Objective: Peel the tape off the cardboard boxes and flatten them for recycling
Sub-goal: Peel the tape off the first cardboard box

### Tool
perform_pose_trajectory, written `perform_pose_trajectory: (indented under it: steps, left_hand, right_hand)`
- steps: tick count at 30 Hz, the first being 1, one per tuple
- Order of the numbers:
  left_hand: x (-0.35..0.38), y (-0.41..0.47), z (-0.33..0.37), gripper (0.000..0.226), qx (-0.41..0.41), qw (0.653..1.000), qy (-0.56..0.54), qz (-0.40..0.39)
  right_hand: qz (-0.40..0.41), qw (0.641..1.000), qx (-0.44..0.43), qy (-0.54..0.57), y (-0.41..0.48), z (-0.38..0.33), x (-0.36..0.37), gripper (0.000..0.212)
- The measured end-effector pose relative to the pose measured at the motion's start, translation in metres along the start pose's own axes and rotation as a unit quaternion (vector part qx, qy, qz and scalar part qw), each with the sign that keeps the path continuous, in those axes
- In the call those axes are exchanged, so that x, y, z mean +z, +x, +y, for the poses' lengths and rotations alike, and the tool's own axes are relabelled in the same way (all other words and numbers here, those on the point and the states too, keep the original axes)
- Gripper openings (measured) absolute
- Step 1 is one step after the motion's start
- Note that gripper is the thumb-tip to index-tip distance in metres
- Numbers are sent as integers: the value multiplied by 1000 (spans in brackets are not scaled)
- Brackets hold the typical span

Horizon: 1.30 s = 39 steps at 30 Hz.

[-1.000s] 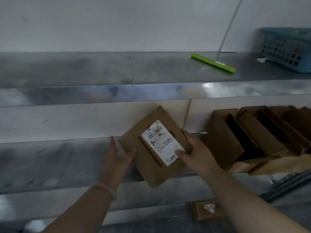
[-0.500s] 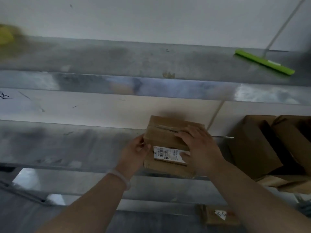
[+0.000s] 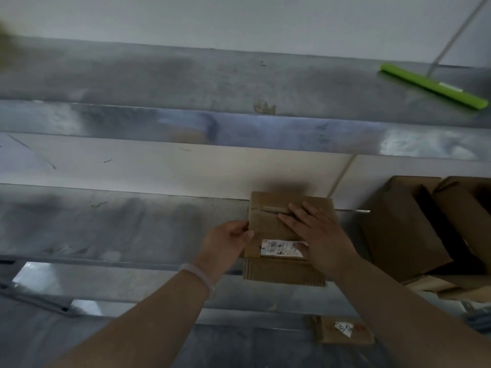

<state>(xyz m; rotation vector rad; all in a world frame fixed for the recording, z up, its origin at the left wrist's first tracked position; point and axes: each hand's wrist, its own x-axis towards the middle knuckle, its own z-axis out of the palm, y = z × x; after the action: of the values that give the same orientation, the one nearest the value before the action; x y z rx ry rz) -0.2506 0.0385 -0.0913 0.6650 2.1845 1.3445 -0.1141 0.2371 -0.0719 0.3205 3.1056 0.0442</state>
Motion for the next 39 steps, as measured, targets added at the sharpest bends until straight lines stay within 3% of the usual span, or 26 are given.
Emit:
perform_pose_trajectory:
  steps: [5, 12, 21, 25, 28, 30, 34, 39]
  left_hand:
    - [13, -2, -2, 21, -12, 998, -55, 25]
    - [19, -4, -6, 22, -16, 991, -8, 129]
    - [18, -7, -10, 16, -11, 988, -27, 152]
    - [20, -7, -16, 21, 1, 988, -60, 143]
    - [27, -9, -12, 27, -10, 986, -159, 50]
    - [30, -8, -12, 31, -5, 991, -129, 29]
    - [23, -6, -11, 15, -31, 991, -7, 131]
    - [21, -12, -5, 15, -13, 988, 9, 155]
  right_hand:
    - [30, 999, 20, 29, 4, -9, 4, 65]
    - [49, 998, 27, 24, 4, -16, 7, 60]
    - [58, 998, 27, 23, 2, -18, 9, 62]
    - [61, 997, 28, 32, 2, -18, 8, 62]
    - [65, 996, 32, 42, 2, -19, 7, 61]
    - [64, 997, 33, 36, 2, -19, 7, 61]
    - [62, 997, 32, 36, 3, -18, 8, 63]
    - [60, 997, 33, 36, 2, -18, 10, 63]
